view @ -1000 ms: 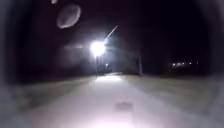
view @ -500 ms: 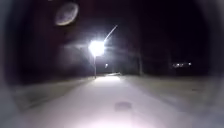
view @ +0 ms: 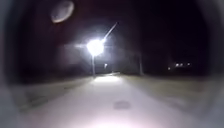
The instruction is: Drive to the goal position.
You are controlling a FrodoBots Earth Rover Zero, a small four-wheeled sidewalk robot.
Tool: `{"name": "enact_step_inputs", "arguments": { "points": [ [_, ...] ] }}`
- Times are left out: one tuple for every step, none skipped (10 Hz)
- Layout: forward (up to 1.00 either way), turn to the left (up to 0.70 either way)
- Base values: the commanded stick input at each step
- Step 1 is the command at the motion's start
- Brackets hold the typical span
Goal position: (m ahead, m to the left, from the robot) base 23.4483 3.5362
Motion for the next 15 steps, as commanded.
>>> {"name": "enact_step_inputs", "arguments": {
  "points": [
    [0.7, 0.0],
    [0.7, 0.01],
    [0.7, 0.05],
    [0.7, 0.14],
    [0.7, 0.12],
    [0.7, 0.06],
    [0.7, 0.0],
    [0.7, 0.0],
    [0.7, 0.0],
    [0.7, 0.0],
    [0.7, 0.0],
    [0.7, 0.0],
    [0.7, 0.0],
    [0.7, 0.0],
    [0.7, 0.0]
  ]
}}
